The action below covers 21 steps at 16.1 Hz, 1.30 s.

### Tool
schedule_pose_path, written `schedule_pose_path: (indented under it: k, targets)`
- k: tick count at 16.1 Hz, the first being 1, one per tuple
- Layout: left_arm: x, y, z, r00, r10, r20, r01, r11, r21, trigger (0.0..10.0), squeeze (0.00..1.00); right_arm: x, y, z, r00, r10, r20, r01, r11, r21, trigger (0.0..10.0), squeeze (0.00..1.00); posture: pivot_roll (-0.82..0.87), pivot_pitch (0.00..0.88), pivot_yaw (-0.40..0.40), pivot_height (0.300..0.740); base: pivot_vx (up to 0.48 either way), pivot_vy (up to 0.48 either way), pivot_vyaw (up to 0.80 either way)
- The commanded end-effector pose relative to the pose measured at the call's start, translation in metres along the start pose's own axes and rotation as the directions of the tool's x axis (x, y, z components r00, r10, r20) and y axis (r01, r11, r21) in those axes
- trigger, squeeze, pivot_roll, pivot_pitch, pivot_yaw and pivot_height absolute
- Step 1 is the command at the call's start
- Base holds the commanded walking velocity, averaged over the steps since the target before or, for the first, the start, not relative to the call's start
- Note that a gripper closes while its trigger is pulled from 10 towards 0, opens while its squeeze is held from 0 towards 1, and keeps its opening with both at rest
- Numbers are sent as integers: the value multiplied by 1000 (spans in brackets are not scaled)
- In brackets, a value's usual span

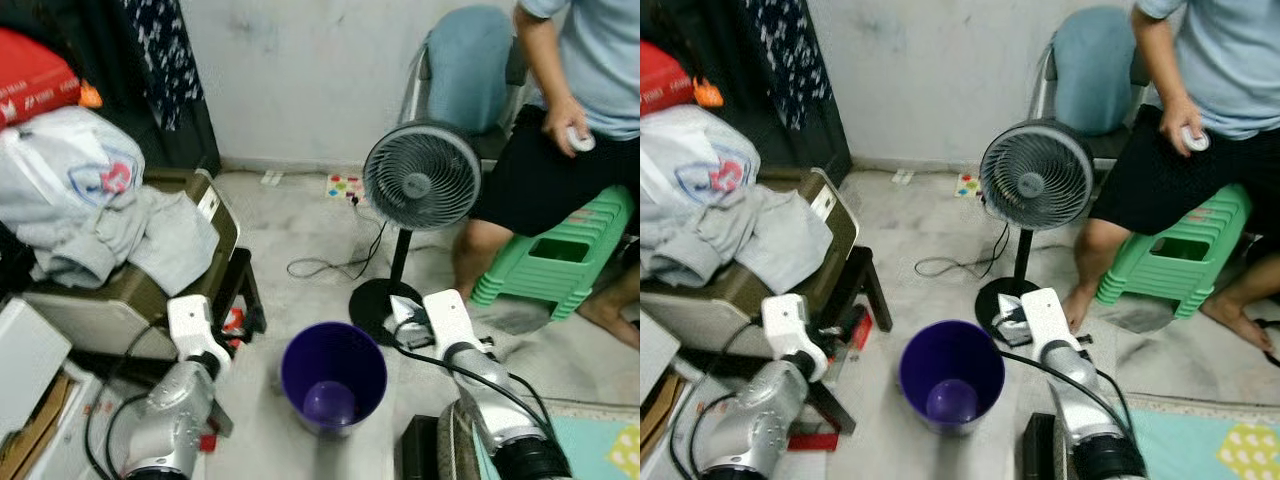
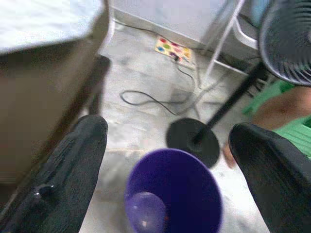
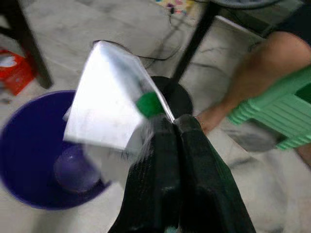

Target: Clean up the room

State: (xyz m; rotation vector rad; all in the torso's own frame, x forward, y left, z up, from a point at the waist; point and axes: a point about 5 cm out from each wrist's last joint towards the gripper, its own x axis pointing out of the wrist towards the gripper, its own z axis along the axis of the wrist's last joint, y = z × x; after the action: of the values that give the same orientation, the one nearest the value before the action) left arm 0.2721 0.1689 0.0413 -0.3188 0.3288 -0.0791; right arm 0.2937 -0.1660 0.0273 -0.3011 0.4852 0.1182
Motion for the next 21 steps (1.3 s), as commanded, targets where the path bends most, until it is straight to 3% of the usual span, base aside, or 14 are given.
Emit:
schedule_pose_path:
  k: [1,6,14,21]
  targets:
    - [-4,4,5,999,23,24,-23,1000,20,10000,0,0,4,7,999,14,36,-13,1000,-12,10000,0,-64,0,34,740,0,0,0]
    - [-5,4,3,1000,19,22,-19,1000,23,10000,0,-1,6,8,999,19,42,-18,1000,-22,10000,0,-65,0,34,740,0,0,656]
    - [-6,1,2,1000,-24,18,24,1000,-3,10000,0,-1,6,6,999,17,31,-16,1000,-12,10000,0,-66,0,37,740,0,0,0]
    - [-6,0,1,999,-31,11,31,1000,-2,10000,0,-1,6,4,1000,20,22,-20,1000,-11,10000,0,-67,0,37,740,287,0,0]
